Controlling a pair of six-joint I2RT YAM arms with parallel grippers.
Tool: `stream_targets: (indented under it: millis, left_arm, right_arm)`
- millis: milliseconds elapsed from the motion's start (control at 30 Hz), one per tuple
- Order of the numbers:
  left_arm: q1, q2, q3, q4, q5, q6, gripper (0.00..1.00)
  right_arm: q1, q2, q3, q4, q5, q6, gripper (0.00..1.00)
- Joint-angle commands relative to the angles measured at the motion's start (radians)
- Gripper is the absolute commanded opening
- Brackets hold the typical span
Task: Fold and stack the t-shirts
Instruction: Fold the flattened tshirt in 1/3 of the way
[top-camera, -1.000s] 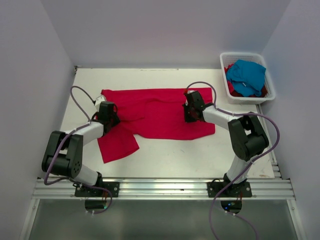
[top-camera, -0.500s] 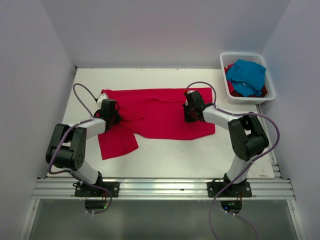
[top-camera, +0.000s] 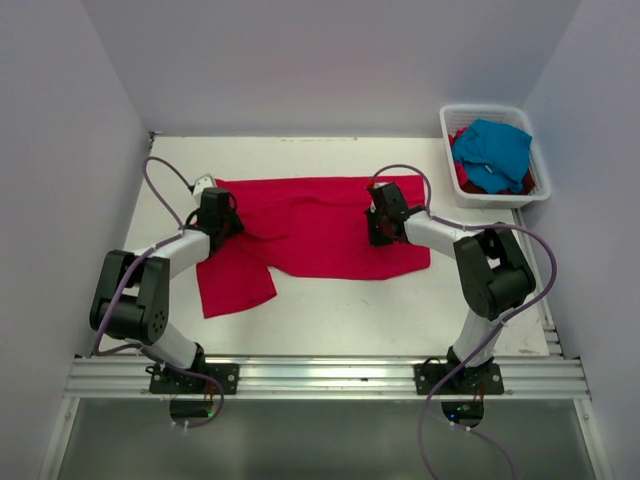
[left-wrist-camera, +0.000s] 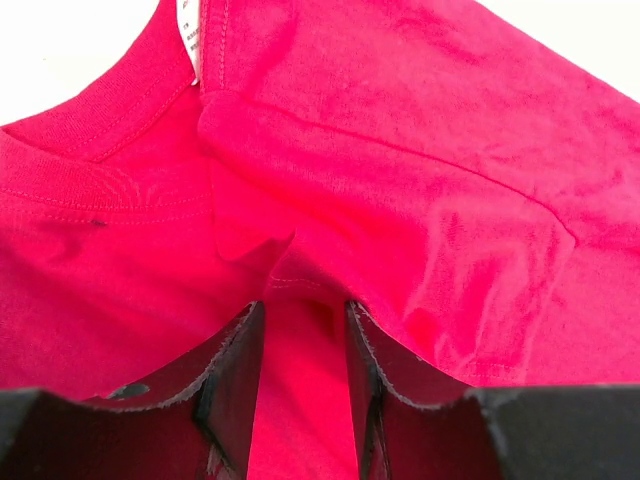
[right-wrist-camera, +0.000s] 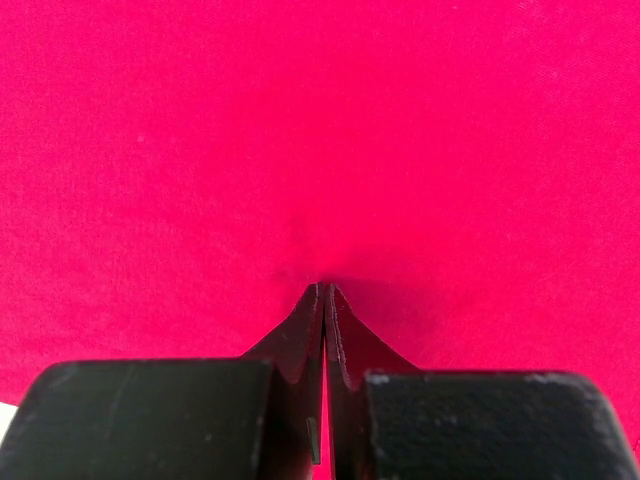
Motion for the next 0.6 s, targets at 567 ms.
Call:
stream_targets:
  millis: [567]
  left_arm:
    - [0.003,0.133,0.111,0.017,-0.031,0.027,0.42]
  right_arm:
    - [0.004,0.0,0.024,-0.005,0.0,-0.014,0.0]
